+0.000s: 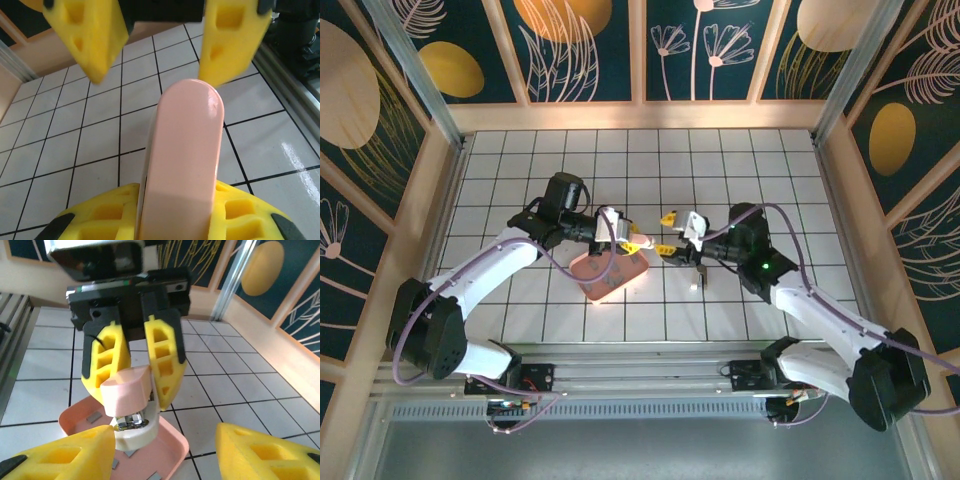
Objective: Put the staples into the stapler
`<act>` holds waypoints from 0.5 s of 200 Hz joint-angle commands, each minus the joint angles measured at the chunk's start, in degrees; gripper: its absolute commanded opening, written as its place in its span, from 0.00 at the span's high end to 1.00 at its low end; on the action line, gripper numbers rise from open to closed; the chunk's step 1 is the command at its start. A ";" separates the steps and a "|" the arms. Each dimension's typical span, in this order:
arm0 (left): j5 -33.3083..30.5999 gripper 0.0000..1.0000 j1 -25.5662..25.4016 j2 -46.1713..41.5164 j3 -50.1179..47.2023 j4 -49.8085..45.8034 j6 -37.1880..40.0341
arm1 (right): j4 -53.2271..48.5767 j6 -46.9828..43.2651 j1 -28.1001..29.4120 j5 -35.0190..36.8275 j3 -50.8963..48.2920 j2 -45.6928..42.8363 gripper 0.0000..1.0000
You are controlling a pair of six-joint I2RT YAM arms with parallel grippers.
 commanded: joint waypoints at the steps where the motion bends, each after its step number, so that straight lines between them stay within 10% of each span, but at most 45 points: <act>1: 3.23 1.00 0.16 -1.44 0.02 1.46 -1.02 | 1.77 -3.75 0.91 1.70 1.86 1.41 0.44; 100: 5.32 1.00 0.16 -0.87 0.59 2.43 -2.70 | 4.67 -1.98 1.53 -3.68 3.05 5.40 0.52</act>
